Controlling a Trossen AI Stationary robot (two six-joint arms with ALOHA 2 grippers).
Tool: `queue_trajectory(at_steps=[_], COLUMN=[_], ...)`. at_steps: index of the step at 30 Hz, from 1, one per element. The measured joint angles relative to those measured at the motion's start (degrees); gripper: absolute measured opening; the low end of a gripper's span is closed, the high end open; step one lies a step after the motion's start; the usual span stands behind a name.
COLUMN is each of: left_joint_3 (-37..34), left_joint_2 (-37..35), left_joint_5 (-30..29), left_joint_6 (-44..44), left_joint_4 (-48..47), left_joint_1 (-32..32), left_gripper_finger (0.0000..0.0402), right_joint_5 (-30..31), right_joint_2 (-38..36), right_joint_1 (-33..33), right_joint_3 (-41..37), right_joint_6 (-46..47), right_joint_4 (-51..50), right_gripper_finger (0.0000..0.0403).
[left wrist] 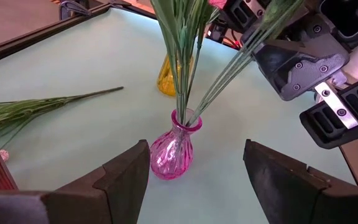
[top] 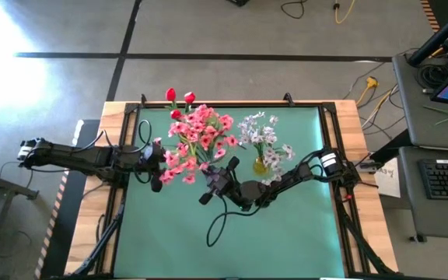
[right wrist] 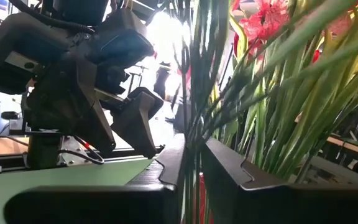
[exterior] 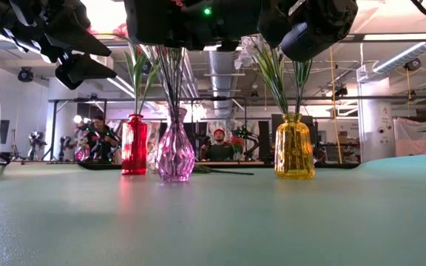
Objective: Sort flowers into vase by color
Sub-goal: Put the pink flower into the purple vase
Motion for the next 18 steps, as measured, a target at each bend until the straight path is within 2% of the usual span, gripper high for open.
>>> queue_trajectory(at_steps=[4,9,18], left_joint_3=[0.0,0.0,0.0], left_joint_2=[0.0,0.0,0.0], left_joint_5=[0.0,0.0,0.0], left_joint_6=[0.0,0.0,0.0], left_joint_4=[0.0,-0.9,-1.0], left_joint_1=[0.0,0.0,0.0], left_gripper_finger=[0.0249,0.0249,0.0249], right_joint_5=[0.6,4.6,6.2], right_joint_2=[0.0,0.0,0.0], right_joint_1=[0.1,0.9,1.9], right_joint_3=[0.0,0.0,0.1], right_joint_6=[-0.1,-1.9,-1.9], right_joint_4=[0.0,-0.1,-0.2], right_gripper_finger=[0.0067,0.0096,0.0142])
